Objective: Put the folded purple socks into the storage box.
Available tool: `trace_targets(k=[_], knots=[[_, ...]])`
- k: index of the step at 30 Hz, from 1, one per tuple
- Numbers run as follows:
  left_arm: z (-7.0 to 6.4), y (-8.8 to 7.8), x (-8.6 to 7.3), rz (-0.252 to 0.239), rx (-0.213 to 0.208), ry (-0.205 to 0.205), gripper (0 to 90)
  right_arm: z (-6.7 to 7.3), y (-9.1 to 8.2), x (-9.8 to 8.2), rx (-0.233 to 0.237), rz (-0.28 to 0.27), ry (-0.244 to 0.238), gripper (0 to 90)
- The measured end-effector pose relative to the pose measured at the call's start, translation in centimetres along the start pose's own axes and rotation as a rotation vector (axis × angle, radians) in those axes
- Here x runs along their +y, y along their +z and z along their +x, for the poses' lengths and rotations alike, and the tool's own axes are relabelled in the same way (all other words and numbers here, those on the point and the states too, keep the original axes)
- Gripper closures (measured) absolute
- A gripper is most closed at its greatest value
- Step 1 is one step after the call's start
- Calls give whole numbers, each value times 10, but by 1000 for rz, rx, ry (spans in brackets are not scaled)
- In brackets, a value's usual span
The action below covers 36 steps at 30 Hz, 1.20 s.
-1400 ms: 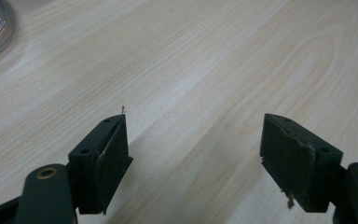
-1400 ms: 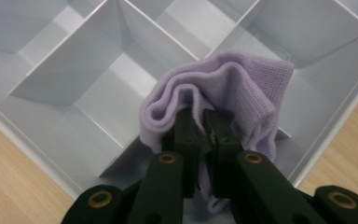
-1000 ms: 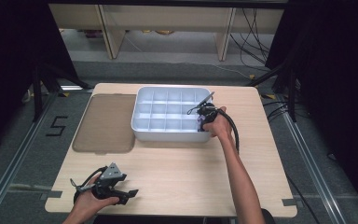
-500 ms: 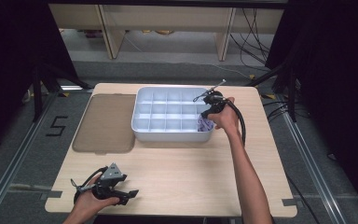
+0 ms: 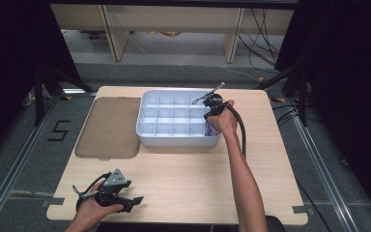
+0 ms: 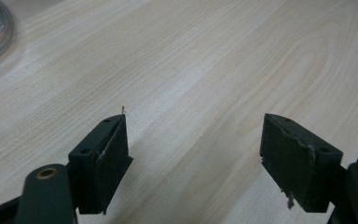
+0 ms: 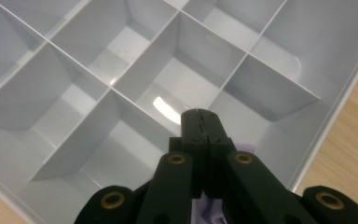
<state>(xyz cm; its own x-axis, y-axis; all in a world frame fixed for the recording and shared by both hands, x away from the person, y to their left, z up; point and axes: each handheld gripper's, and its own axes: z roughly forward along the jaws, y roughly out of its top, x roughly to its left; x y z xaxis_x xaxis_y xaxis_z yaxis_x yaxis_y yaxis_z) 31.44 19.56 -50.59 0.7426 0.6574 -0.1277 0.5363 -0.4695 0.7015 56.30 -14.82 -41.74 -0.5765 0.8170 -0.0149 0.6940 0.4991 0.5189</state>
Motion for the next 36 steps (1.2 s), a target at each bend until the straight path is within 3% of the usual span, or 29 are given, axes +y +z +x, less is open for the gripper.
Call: trace_targets(k=[2, 4, 9, 14, 16, 22, 28, 31, 32, 33, 34, 35, 36], knots=[[-1, 1, 0, -9, -4, -17, 232, -1, 0, -1, -8, 17, 4, 900], [1, 0, 0, 1, -5, 1, 232, -2, -3, -3, -29, 27, -20, 900], [1, -1, 0, 5, 19, 5, 232, -3, -2, -13, -9, 92, -31, 900], [1, 0, 0, 6, 6, 4, 231, -2, 7, -24, 1, 156, -19, 900], [2, 0, 0, 10, 18, 4, 232, -3, 10, -25, -1, 164, -37, 900], [2, -1, 0, 7, 10, 7, 232, 1, 17, -25, -7, 224, -24, 900], [2, -1, 0, 10, 9, 12, 232, 1, 19, -23, -6, 242, -22, 900], [3, -1, 0, 7, 9, 9, 232, 1, 13, -22, -4, 208, -22, 900], [1, 0, 0, -5, 6, -22, 232, -1, 9, -22, 1, 170, -27, 884], [3, -1, 0, 1, 10, -1, 232, -4, 7, -22, 11, 144, -35, 866], [3, -1, 0, 5, 10, 1, 232, -4, 1, -21, 41, 129, -13, 847], [2, 0, 0, 2, 6, -15, 232, -3, -2, -22, 26, 88, -13, 827], [2, 0, 0, 1, 13, 0, 232, -3, -6, -22, 28, 69, -5, 819]])
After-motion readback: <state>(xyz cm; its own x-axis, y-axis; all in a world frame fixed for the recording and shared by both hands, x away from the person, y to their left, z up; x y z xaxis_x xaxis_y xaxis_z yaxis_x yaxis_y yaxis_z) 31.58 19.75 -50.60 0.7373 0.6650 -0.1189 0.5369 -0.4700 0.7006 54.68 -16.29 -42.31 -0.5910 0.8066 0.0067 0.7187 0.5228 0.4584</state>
